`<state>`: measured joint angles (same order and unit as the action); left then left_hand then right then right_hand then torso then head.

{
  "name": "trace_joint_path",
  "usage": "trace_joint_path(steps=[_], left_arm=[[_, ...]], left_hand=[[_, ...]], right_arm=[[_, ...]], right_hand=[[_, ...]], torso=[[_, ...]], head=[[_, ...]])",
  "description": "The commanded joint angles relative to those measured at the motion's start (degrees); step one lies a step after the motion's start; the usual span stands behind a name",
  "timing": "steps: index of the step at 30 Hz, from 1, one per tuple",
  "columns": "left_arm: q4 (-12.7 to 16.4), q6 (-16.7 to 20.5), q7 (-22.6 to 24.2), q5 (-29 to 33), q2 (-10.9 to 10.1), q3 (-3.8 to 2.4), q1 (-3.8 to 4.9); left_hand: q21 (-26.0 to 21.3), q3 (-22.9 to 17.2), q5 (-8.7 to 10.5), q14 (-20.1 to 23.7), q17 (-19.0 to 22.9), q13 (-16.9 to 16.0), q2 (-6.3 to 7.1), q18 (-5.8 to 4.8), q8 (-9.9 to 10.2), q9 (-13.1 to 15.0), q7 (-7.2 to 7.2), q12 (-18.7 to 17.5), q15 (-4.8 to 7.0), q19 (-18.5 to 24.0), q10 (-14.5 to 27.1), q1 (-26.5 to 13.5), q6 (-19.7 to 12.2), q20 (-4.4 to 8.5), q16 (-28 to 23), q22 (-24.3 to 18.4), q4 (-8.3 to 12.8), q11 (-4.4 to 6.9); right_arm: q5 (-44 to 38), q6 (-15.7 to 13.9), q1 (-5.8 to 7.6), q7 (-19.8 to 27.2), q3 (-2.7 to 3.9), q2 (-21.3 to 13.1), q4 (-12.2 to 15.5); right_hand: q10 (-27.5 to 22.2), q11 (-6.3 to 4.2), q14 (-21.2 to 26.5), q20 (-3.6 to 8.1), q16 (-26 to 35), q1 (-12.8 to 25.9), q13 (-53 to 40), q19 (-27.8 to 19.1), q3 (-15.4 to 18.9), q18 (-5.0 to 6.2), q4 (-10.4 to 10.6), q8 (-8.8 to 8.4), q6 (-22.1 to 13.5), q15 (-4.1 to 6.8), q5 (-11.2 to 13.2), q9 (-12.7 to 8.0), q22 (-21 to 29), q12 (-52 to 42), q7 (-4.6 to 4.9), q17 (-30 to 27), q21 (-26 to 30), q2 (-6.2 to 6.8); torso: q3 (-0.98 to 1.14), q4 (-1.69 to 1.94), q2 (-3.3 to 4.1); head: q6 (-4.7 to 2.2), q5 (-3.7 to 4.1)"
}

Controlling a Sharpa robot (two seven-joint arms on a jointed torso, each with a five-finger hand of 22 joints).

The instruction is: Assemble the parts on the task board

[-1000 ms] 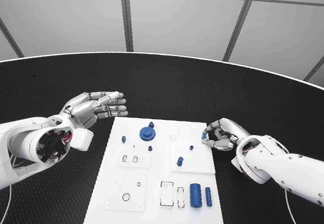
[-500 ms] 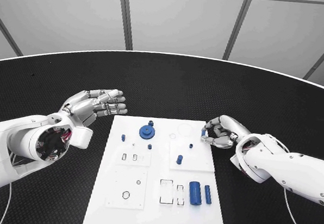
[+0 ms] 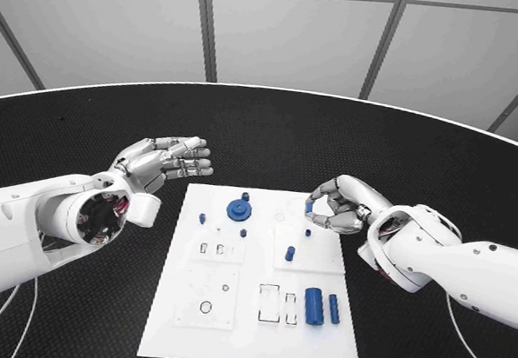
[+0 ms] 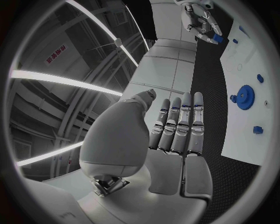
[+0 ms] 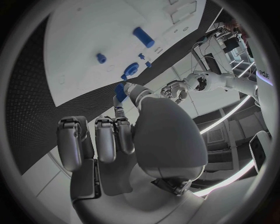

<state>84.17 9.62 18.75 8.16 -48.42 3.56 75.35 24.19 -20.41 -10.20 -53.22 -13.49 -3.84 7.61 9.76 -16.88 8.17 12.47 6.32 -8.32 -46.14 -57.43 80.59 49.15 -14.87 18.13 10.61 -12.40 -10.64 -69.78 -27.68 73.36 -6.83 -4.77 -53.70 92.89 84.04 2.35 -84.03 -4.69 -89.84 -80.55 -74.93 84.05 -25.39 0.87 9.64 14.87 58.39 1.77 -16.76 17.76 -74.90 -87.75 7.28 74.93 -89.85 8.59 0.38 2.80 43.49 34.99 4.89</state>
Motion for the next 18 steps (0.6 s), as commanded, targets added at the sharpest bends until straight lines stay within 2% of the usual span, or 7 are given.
trace_joint_path(steps=[1,4,7,10,13,16,18], left_arm=[[-1.1,-0.1,0.0,0.0,0.8,0.00,-0.02],[-2.2,-0.3,0.0,0.0,1.6,0.01,-0.04],[-3.1,-0.4,0.0,0.0,2.3,0.01,-0.07],[-3.8,-0.5,-0.1,0.0,2.9,0.02,-0.08],[-4.2,-0.6,-0.1,0.0,3.3,0.02,-0.09],[-4.5,-0.7,-0.1,0.0,3.5,0.02,-0.09],[-4.6,-0.7,-0.1,0.0,3.6,0.02,-0.09]], left_hand=[[0.3,-0.4,0.22,0.2,0.0,0.0,0.10,0.70,0.2,-0.1,1.41,-0.2,-0.06,-0.2,-0.4,-0.4,-0.1,-0.05,-0.3,-0.1,0.1,-0.12],[0.3,-0.4,0.22,0.2,-0.1,0.0,0.10,0.70,0.2,-0.1,1.40,-0.2,-0.06,-0.2,-0.4,-0.4,-0.1,-0.05,-0.3,-0.1,0.1,-0.12],[0.3,-0.5,0.22,0.2,-0.1,0.0,0.10,0.70,0.2,-0.1,1.39,-0.2,-0.06,-0.2,-0.4,-0.4,-0.1,-0.05,-0.3,-0.1,0.1,-0.11],[0.3,-0.5,0.22,0.2,-0.1,0.0,0.10,0.70,0.2,-0.1,1.39,-0.2,-0.06,-0.2,-0.4,-0.4,-0.1,-0.05,-0.3,-0.1,0.1,-0.11],[0.3,-0.5,0.22,0.2,-0.1,0.0,0.10,0.70,0.2,-0.1,1.38,-0.2,-0.05,-0.2,-0.4,-0.4,-0.1,-0.05,-0.3,-0.1,0.1,-0.10],[0.3,-0.5,0.22,0.2,-0.1,0.0,0.10,0.70,0.2,-0.1,1.38,-0.2,-0.05,-0.2,-0.4,-0.4,-0.1,-0.05,-0.3,-0.1,0.1,-0.10],[0.3,-0.5,0.22,0.2,-0.1,0.0,0.10,0.70,0.2,-0.1,1.38,-0.2,-0.05,-0.2,-0.4,-0.4,-0.1,-0.05,-0.3,-0.1,0.1,-0.10]], right_arm=[[-2.4,0.9,0.45,-0.9,0.04,2.4,1.6],[-4.7,2.0,0.65,-1.7,0.05,5.3,1.8],[-6.1,2.8,0.74,-2.6,0.01,8.6,0.9],[-8.4,3.3,0.77,-3.4,-0.19,11.7,-0.4],[-10.0,3.9,0.73,-4.1,-0.50,14.0,-1.4],[-11.0,4.7,0.56,-4.9,-0.95,16.2,-2.7],[-11.3,5.3,0.31,-5.4,-1.17,17.2,-3.4]], right_hand=[[4.3,-0.26,-6.0,0.45,-0.2,0.1,-13.0,5.9,-0.3,-0.87,-0.1,0.71,0.9,0.49,-0.2,1.3,-15.1,-0.3,-0.84,15.1,-0.2,-0.42],[4.3,-0.26,-6.0,0.45,-0.2,0.1,-13.0,5.9,-0.3,-0.87,-0.2,0.72,0.9,0.49,-0.2,1.3,-15.1,-0.3,-0.85,15.1,-0.2,-0.45],[4.2,-0.26,-6.0,0.49,-0.2,0.2,-12.9,5.9,-0.5,-0.87,-0.2,0.72,0.6,0.48,-0.3,1.4,-15.1,-0.2,-0.78,15.1,-0.2,-0.61],[4.1,-0.22,-6.0,0.49,-0.2,0.4,-12.7,5.9,-0.6,-0.87,-0.2,0.71,0.3,0.41,-0.3,1.4,-15.1,-0.1,-0.69,15.1,-0.2,-0.75],[4.1,-0.21,-6.0,0.48,-0.2,0.5,-12.8,5.9,-0.6,-0.87,-0.3,0.71,0.3,0.38,-0.2,1.5,-15.1,-0.1,-0.67,15.1,-0.2,-0.73],[4.0,-0.21,-6.0,0.47,-0.2,0.5,-12.7,5.9,-0.6,-0.87,-0.3,0.72,0.2,0.34,-0.2,1.5,-15.1,0.0,-0.65,15.0,-0.2,-0.72],[4.0,-0.21,-6.0,0.47,-0.2,0.5,-12.7,5.9,-0.6,-0.87,-0.3,0.72,0.2,0.34,-0.2,1.5,-15.1,0.0,-0.65,15.0,-0.2,-0.72]], torso=[[-0.46,-0.37,-1.00],[-0.52,-0.24,-1.29],[-0.55,-0.32,-1.58],[-0.72,-0.18,-1.78],[-0.83,-0.13,-1.91],[-0.97,0.00,-2.09],[-0.89,-0.03,-1.99]], head=[[0.77,-1.51],[1.49,-2.58],[2.27,-4.26],[2.83,-5.57],[2.82,-5.99],[3.32,-6.45],[3.34,-6.59]])
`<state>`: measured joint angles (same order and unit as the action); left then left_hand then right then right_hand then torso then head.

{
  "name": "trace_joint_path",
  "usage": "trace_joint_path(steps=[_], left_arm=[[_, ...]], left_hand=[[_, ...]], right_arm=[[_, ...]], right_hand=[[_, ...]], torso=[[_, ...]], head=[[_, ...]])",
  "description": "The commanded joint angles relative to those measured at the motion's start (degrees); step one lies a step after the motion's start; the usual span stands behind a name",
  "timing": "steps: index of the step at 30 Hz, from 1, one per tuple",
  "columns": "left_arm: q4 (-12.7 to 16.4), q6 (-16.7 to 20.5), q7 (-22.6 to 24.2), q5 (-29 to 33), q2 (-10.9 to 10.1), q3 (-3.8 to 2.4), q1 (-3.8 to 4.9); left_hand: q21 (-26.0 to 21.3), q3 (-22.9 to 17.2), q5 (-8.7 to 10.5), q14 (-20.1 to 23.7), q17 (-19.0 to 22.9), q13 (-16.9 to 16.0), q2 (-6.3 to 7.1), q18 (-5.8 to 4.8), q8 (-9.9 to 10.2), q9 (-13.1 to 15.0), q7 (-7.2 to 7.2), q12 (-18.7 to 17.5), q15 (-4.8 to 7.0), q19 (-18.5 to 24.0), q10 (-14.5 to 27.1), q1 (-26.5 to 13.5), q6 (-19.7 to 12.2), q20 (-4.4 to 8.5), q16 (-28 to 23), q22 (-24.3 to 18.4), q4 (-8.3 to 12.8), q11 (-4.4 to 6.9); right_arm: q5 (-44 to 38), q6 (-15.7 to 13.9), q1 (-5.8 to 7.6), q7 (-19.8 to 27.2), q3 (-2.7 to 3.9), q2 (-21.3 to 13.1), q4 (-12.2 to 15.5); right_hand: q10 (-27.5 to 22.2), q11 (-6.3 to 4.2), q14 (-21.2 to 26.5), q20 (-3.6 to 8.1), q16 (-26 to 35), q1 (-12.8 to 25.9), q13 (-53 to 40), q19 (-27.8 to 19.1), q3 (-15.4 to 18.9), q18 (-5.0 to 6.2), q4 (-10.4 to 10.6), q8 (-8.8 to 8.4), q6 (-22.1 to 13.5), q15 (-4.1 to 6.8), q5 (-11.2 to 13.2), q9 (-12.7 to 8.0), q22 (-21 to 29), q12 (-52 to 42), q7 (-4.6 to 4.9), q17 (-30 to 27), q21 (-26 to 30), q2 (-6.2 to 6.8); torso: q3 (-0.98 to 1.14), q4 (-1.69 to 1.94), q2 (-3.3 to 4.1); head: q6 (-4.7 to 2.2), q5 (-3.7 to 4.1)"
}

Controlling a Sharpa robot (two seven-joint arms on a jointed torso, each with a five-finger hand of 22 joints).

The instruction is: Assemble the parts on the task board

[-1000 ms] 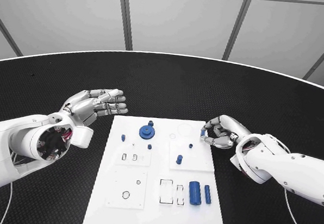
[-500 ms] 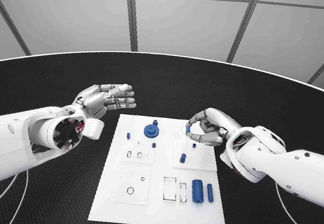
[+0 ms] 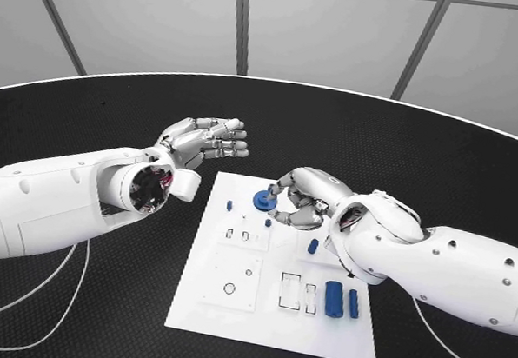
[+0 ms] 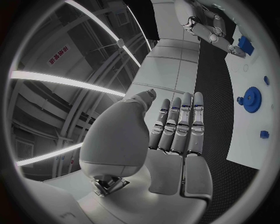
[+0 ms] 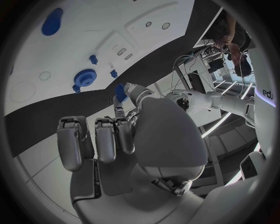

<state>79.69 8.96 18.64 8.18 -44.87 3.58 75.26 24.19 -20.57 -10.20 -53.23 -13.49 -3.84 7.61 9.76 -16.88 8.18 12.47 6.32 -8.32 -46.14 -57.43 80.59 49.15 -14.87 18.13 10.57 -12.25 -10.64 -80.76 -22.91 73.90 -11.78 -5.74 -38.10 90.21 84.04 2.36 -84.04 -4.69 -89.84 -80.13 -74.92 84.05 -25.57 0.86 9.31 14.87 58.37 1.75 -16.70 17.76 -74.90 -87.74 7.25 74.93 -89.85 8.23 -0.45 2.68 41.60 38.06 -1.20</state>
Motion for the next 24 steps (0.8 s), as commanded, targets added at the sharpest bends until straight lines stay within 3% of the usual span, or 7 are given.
trace_joint_path(steps=[1,6,8,15,17,19,24], left_arm=[[-0.2,0.0,0.0,0.0,0.1,0.00,0.00],[-0.5,0.0,0.0,0.0,0.3,0.00,0.00],[-0.6,0.0,0.0,0.0,0.4,0.00,0.00],[-0.6,-0.1,0.0,0.0,0.5,0.00,0.00],[-0.6,-0.1,0.0,0.0,0.5,0.00,0.00],[-0.5,-0.1,0.0,0.0,0.4,0.00,0.00],[-0.5,-0.2,0.0,0.0,0.4,0.00,0.00]], left_hand=[[0.3,-0.3,0.22,0.2,-0.1,0.0,0.10,0.70,0.2,-0.1,1.38,-0.2,-0.05,-0.2,-0.4,-0.4,-0.1,-0.05,-0.3,-0.1,-0.1,-0.10],[0.3,-0.3,0.22,0.2,-0.1,0.0,0.10,0.70,0.2,-0.1,1.38,-0.2,-0.05,-0.2,-0.4,-0.4,-0.1,-0.05,-0.3,-0.1,-0.1,-0.10],[0.3,-0.3,0.22,0.2,-0.1,0.0,0.10,0.70,0.2,-0.1,1.38,-0.2,-0.05,-0.2,-0.4,-0.4,-0.1,-0.05,-0.3,-0.1,-0.1,-0.10],[0.3,-0.4,0.23,0.1,-0.1,0.0,0.10,0.70,0.2,-0.1,1.36,-0.2,-0.04,-0.2,-0.5,-0.4,0.0,-0.05,-0.3,-0.1,-0.1,-0.08],[0.3,-0.4,0.23,0.1,-0.1,0.0,0.10,0.70,0.2,-0.1,1.36,-0.2,-0.04,-0.2,-0.5,-0.4,0.0,-0.05,-0.3,-0.1,-0.1,-0.08],[0.3,-0.4,0.23,0.1,-0.1,0.0,0.10,0.70,0.2,-0.1,1.36,-0.2,-0.04,-0.2,-0.5,-0.4,0.0,-0.05,-0.3,-0.1,-0.1,-0.08],[0.3,-0.4,0.23,0.1,-0.1,0.0,0.10,0.70,0.2,-0.1,1.36,-0.2,-0.04,-0.2,-0.5,-0.4,0.0,-0.05,-0.3,-0.1,-0.1,-0.08]], right_arm=[[-0.4,0.6,-0.34,-0.6,-0.25,1.9,-1.0],[-0.9,1.3,-1.46,-1.4,-0.45,3.7,-2.4],[-1.2,1.5,-1.99,-1.6,-0.49,4.3,-2.9],[-3.1,2.2,-3.50,-2.0,-0.53,5.7,-4.0],[-3.4,2.6,-3.90,-2.0,-0.54,5.9,-4.2],[-3.7,2.9,-4.28,-2.1,-0.55,6.2,-4.4],[-4.0,3.2,-5.09,-2.2,-0.59,6.7,-5.1]], right_hand=[[4.0,-0.21,-6.0,0.48,-0.2,0.1,-12.7,5.9,-0.4,-0.86,0.0,0.72,0.2,0.35,-0.3,1.5,-15.1,0.0,-0.63,15.1,-0.2,-0.36],[4.0,-0.18,-6.0,0.41,-0.2,0.1,-12.7,5.9,-0.6,-0.86,-0.1,0.79,0.0,0.22,-0.5,1.5,-15.1,0.0,-0.57,15.0,-0.2,-0.43],[4.0,-0.18,-6.0,0.41,-0.2,0.1,-12.7,5.9,-0.6,-0.86,-0.1,0.79,0.0,0.22,-0.5,1.5,-15.1,0.0,-0.57,15.0,-0.2,-0.43],[4.0,-0.14,-5.9,0.37,-0.1,0.2,-12.7,5.9,-0.6,-0.86,-0.2,0.85,0.0,0.16,-0.7,1.6,-15.1,0.0,-0.53,15.0,-0.2,-0.44],[4.0,-0.14,-5.9,0.37,-0.1,0.2,-12.7,5.9,-0.6,-0.86,-0.2,0.85,0.0,0.16,-0.7,1.6,-15.1,0.0,-0.53,15.0,-0.2,-0.44],[4.0,-0.12,-5.9,0.35,-0.1,0.3,-12.7,5.9,-0.6,-0.86,-0.2,0.88,-0.1,0.14,-0.8,1.6,-15.1,0.0,-0.51,14.9,-0.2,-0.42],[4.0,-0.12,-5.9,0.35,-0.1,0.3,-12.7,5.9,-0.6,-0.86,-0.2,0.88,-0.1,0.14,-0.8,1.6,-15.1,0.0,-0.51,14.9,-0.2,-0.42]], torso=[[-0.03,0.07,-0.07],[0.18,-0.16,0.10],[0.15,0.14,0.09],[0.04,1.32,0.06],[0.02,1.56,0.06],[-0.02,1.78,0.04],[-0.04,2.42,0.01]], head=[[0.27,-0.57],[0.61,-0.84],[1.00,-0.66],[1.25,0.42],[1.58,0.67],[1.40,0.89],[1.75,1.28]])
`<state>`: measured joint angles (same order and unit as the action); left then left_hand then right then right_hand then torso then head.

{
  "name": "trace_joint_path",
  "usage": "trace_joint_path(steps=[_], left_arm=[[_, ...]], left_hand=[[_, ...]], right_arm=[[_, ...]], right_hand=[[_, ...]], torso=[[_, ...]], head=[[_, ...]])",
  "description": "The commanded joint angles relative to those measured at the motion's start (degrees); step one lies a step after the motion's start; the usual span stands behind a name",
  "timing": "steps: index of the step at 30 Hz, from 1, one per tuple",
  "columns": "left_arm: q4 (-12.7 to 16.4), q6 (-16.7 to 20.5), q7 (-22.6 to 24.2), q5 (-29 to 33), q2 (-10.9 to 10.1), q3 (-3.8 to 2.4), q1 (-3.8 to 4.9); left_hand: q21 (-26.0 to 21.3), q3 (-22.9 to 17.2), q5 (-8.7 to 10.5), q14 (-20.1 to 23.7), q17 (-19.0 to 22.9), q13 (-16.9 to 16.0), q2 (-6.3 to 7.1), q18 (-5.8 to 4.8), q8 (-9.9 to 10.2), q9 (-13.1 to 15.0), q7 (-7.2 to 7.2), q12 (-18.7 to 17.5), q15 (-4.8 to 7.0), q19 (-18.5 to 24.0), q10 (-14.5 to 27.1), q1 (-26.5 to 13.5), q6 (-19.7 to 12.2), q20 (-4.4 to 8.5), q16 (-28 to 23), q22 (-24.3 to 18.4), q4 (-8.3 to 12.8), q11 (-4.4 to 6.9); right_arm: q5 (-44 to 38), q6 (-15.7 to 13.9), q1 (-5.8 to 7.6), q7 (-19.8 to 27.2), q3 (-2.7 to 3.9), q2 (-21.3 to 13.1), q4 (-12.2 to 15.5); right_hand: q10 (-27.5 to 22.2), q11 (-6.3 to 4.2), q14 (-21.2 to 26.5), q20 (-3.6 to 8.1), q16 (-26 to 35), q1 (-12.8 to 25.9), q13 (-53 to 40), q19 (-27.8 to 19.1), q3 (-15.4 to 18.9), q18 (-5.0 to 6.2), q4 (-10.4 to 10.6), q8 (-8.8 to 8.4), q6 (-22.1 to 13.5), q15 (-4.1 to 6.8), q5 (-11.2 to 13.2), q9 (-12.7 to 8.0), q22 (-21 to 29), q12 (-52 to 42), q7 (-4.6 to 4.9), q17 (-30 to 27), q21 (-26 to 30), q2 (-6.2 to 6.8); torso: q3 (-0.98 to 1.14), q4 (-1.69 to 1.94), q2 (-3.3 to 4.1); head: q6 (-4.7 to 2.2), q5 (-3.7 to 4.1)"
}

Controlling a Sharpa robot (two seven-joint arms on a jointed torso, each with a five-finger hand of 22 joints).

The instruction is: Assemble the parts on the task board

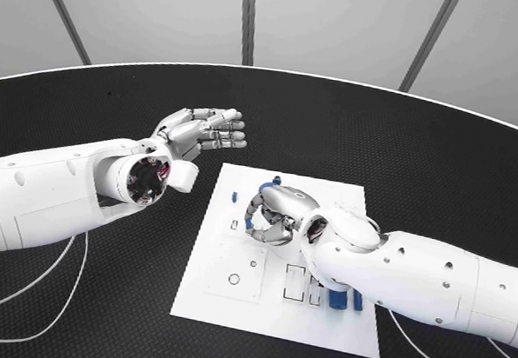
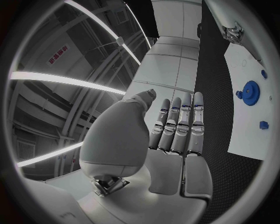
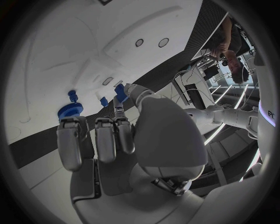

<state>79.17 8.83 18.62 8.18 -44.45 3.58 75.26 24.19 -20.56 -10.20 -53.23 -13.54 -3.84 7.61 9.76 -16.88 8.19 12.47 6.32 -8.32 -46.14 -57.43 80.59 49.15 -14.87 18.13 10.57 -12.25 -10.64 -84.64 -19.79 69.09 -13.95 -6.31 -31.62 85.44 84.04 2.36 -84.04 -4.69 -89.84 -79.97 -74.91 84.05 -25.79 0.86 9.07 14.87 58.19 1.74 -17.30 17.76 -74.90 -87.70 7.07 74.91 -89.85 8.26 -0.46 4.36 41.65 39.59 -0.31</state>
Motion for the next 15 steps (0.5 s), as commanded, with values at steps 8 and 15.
trace_joint_path(steps=[8,15], left_arm=[[0.1,-0.1,0.0,0.0,-0.1,0.00,0.00],[0.1,-0.1,-0.1,0.0,-0.2,0.00,0.00]], left_hand=[[0.3,-0.4,0.23,0.1,0.0,0.0,0.11,0.70,0.2,-0.1,1.36,-0.2,-0.04,-0.2,-0.5,-0.4,0.0,-0.05,-0.3,-0.1,-0.1,-0.08],[0.3,-0.4,0.23,0.1,0.0,0.0,0.11,0.70,0.2,-0.1,1.36,-0.2,-0.04,-0.2,-0.5,-0.4,0.0,-0.05,-0.3,-0.1,-0.1,-0.08]], right_arm=[[-1.3,0.1,-0.83,-0.6,-0.05,0.4,-1.3],[-1.9,0.1,-0.91,-1.0,-0.06,-0.1,-1.3]], right_hand=[[4.0,-0.11,-5.9,0.34,-0.1,0.2,-12.7,6.0,-0.4,-0.86,0.0,0.91,0.1,0.12,-0.3,1.7,-15.1,0.0,-0.32,14.9,-0.2,-0.46],[4.0,-0.10,-5.9,0.31,-0.1,0.3,-12.7,6.0,-0.5,-0.86,0.0,0.96,0.1,0.09,-0.3,1.7,-15.1,-0.1,-0.31,15.0,-0.2,-0.45]], torso=[[-0.25,1.51,-0.19],[-0.32,2.06,-0.20]], head=[[0.35,1.09],[0.40,1.77]])
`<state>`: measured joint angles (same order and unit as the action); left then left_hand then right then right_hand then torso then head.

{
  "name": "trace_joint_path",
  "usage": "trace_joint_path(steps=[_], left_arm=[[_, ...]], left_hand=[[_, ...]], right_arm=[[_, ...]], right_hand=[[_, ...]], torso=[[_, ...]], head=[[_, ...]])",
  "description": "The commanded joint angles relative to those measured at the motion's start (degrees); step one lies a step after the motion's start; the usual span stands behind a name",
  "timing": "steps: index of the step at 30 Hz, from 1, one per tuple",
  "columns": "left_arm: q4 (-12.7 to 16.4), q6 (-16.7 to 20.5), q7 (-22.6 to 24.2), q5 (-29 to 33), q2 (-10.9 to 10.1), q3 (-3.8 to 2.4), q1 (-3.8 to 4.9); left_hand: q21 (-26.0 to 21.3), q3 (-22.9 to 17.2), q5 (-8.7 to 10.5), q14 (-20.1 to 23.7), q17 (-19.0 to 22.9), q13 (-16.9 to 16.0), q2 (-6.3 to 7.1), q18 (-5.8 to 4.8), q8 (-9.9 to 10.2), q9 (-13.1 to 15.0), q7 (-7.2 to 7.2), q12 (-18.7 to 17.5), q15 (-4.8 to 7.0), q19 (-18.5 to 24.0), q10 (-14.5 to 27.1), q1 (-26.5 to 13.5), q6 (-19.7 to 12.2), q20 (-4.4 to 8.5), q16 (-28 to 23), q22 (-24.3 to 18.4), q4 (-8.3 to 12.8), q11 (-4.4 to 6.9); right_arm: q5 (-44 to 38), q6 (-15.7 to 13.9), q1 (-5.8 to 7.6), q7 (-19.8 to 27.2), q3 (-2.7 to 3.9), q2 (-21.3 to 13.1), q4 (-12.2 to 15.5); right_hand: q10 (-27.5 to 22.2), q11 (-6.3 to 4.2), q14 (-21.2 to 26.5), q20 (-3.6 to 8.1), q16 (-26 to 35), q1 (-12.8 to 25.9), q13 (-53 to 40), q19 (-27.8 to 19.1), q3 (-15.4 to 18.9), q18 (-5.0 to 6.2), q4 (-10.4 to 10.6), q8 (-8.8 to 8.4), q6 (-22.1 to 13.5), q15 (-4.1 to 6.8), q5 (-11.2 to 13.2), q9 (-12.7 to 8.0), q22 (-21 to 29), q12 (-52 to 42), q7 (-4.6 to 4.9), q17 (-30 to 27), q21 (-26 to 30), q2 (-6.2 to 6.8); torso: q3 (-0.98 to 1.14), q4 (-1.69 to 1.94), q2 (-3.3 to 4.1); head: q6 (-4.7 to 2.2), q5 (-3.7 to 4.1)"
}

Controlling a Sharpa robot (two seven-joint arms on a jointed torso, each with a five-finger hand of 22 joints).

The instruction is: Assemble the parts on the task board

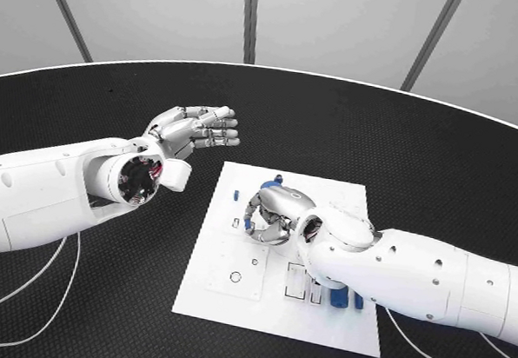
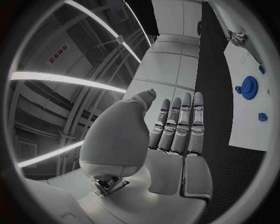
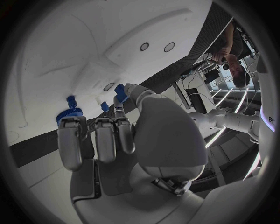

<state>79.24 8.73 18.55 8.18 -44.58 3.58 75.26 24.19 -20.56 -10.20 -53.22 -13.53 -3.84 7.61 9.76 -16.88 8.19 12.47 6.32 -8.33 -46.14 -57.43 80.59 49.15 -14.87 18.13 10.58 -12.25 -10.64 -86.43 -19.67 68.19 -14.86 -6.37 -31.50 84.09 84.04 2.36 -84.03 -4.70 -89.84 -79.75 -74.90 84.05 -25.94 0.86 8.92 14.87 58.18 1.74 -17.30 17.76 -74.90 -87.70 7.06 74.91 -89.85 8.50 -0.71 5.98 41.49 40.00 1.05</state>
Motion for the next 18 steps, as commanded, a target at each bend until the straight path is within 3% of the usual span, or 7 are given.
trace_joint_path(steps=[1,18], left_arm=[[0.0,0.0,0.0,0.0,0.0,0.00,0.00],[-0.1,0.0,-0.1,0.0,-0.2,0.00,0.00]], left_hand=[[0.3,-0.4,0.23,0.1,-0.1,0.0,0.11,0.70,0.2,-0.1,1.36,-0.2,-0.04,-0.2,-0.5,-0.4,0.0,-0.05,-0.3,-0.1,-0.1,-0.08],[0.3,-0.4,0.23,0.1,-0.1,0.0,0.11,0.70,0.2,-0.1,1.36,-0.2,-0.04,-0.2,-0.5,-0.4,0.0,-0.05,-0.3,-0.1,-0.1,-0.08]], right_arm=[[-0.1,0.0,-0.01,-0.2,0.00,-0.3,0.1],[-0.2,-0.7,-0.02,-1.0,0.00,-3.6,2.1]], right_hand=[[4.0,-0.09,-5.9,0.31,-0.1,0.1,-12.7,6.0,-0.3,-0.86,0.1,0.97,0.1,0.08,-0.3,1.7,-15.1,-0.1,-0.30,15.0,-0.2,-0.67],[4.1,-0.07,-5.9,0.27,-0.1,0.3,-12.8,6.0,-0.3,-0.86,0.1,1.07,0.0,0.04,-0.4,1.8,-15.1,-0.1,-0.28,15.0,-0.2,-0.57]], torso=[[-0.08,0.54,-0.05],[-0.23,1.84,-0.15]], head=[[-0.07,0.49],[0.21,1.93]])
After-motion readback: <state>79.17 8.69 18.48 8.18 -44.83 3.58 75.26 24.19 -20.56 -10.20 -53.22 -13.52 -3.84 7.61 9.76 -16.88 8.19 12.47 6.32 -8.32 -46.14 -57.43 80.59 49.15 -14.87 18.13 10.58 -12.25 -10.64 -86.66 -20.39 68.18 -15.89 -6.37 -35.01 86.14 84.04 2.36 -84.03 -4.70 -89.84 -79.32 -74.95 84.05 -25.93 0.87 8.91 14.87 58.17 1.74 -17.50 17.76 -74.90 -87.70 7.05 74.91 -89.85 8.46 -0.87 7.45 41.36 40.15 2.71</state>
